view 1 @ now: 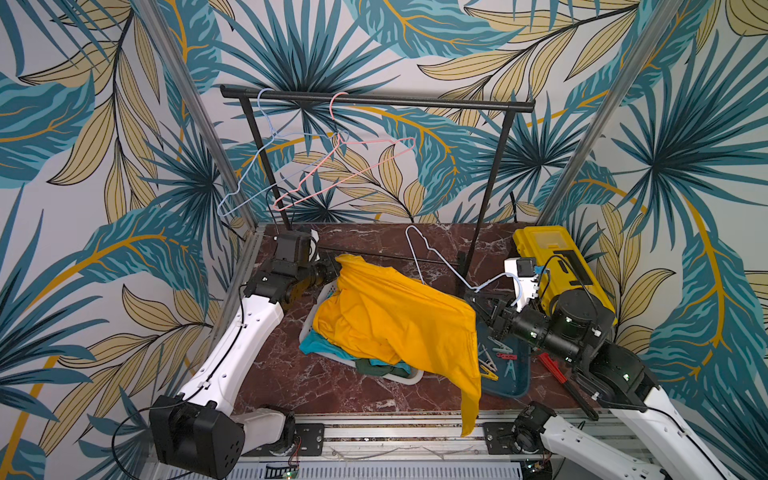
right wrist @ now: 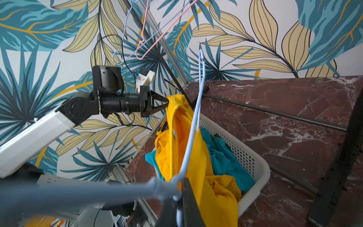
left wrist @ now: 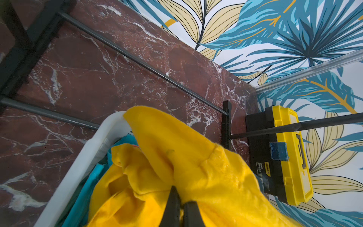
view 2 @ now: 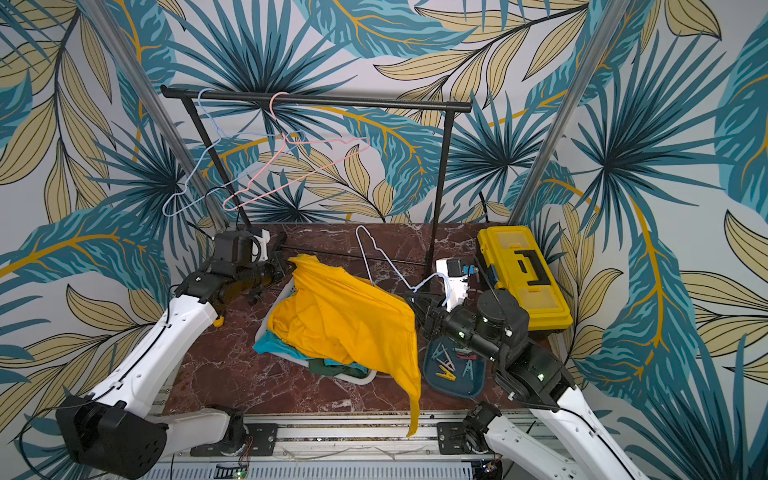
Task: Remove the clothespins securing t-shirts to the hanger
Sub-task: Remove the T-shirt from the hanger, then adjust the T-shirt in the basket.
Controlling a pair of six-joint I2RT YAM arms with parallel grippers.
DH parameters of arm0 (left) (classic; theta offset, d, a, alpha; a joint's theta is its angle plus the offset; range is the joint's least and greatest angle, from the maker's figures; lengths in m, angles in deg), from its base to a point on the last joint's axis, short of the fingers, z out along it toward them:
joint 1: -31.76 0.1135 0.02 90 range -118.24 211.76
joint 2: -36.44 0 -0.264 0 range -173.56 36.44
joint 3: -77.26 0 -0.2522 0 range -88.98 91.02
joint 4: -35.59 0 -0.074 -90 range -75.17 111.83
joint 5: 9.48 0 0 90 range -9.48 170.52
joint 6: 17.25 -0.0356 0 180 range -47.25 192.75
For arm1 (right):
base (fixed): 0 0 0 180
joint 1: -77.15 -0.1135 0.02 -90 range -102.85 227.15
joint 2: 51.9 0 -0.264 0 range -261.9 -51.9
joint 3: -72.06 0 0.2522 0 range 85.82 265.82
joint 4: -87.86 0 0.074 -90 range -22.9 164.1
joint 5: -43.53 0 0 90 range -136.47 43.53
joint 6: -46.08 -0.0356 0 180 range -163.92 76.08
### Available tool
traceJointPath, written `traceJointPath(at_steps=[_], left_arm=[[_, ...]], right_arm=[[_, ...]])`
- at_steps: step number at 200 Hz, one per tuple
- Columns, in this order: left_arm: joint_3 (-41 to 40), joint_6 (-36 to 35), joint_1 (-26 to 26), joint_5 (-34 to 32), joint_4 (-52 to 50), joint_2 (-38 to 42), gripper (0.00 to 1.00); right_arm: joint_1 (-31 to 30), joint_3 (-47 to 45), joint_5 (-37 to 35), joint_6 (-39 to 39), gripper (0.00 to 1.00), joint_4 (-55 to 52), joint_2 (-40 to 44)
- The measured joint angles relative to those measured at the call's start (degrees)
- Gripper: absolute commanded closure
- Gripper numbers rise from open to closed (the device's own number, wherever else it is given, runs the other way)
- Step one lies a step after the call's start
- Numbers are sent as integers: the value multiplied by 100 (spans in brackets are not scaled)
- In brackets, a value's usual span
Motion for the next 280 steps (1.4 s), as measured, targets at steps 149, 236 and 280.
traceJointPath(at_steps=[149, 236, 280], left_arm=[[-658, -1010, 208, 540, -133, 970, 100], [-612, -1331, -1196, 931, -140, 846, 96], [-640, -1486, -1958, 1222, -509, 133, 34]], right_arm=[[7, 1486, -374, -356, 100, 3425, -2898], [7, 1585, -1152, -85, 100, 2734, -2400], [7, 1161, -1434, -35, 100, 2332, -1670]])
